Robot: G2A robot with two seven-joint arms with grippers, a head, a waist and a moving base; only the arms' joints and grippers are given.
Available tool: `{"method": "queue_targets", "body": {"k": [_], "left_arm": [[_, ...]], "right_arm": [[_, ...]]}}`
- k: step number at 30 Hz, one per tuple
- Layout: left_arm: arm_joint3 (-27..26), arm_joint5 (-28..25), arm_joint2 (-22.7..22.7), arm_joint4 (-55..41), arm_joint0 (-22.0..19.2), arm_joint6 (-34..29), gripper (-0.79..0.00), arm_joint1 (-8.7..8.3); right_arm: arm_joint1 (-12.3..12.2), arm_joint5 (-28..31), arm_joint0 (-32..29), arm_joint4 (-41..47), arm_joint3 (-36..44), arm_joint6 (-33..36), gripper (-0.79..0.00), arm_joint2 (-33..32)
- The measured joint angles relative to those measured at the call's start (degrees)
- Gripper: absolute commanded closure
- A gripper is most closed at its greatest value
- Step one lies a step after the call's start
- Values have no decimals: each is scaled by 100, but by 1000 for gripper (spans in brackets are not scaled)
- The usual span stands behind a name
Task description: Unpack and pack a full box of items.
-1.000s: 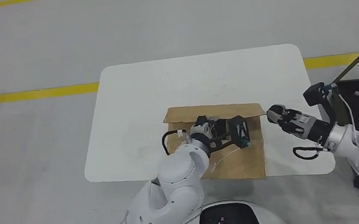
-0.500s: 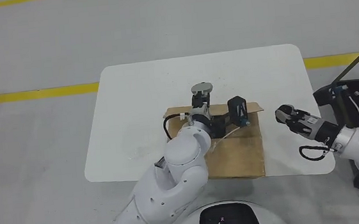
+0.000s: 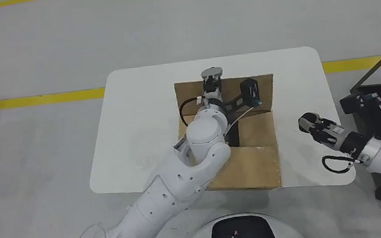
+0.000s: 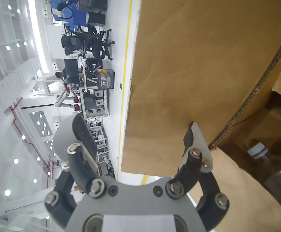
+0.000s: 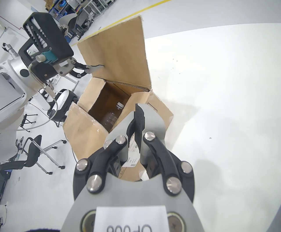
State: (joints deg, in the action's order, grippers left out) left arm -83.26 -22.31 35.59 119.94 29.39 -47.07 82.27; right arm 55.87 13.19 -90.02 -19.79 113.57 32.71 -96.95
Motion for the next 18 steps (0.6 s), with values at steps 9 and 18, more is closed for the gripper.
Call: {"method": "queue_targets", "body": {"k": [9,18], "left_arm": [[807,301,-311,253,-198,-90,-785,346],[998,166,-223,321,-117,-124,-785,503]], "right_arm": [[8,-57,-200,21,137,-4,0,-90],[16,-65,-221,39,158,36,0,-68]]}}
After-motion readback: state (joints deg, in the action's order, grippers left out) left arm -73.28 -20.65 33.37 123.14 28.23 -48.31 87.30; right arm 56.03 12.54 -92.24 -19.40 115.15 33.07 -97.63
